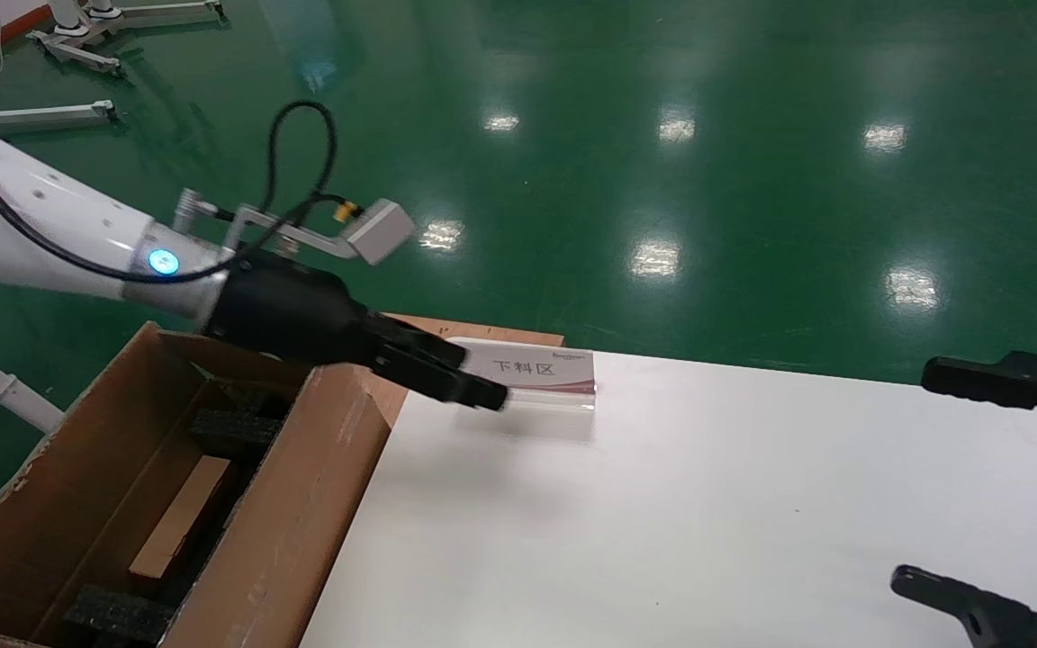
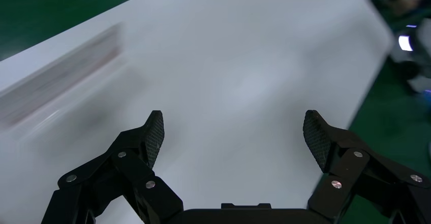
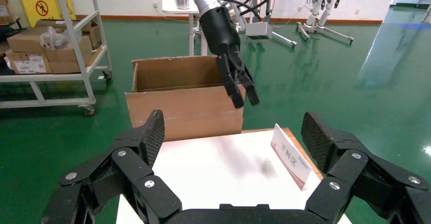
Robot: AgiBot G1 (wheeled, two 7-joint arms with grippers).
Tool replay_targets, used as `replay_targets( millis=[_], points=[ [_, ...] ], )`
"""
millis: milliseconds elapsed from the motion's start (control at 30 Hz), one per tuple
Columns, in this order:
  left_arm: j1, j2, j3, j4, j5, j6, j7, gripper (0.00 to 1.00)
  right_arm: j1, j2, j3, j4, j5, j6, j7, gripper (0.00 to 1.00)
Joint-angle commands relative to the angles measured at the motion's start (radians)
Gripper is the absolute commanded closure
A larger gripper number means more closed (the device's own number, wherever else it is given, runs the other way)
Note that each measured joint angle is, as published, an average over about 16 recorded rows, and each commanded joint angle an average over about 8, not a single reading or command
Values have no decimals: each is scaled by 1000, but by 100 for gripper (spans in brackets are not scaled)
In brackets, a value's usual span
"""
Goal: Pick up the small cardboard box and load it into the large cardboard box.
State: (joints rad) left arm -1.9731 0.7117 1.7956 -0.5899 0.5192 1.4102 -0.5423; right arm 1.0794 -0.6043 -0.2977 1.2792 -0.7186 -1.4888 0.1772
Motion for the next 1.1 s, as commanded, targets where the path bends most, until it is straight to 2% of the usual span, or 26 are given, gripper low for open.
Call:
replay_targets(
  millis=[33,1100],
  points=[
    [42,-5,-72,-33,10,4,17,0,0,0,0,0,0,0,0,0],
    [721,-81,-1217,-557,170,69,285,0,0,1,-2,0,1,1,-1,0]
  ],
)
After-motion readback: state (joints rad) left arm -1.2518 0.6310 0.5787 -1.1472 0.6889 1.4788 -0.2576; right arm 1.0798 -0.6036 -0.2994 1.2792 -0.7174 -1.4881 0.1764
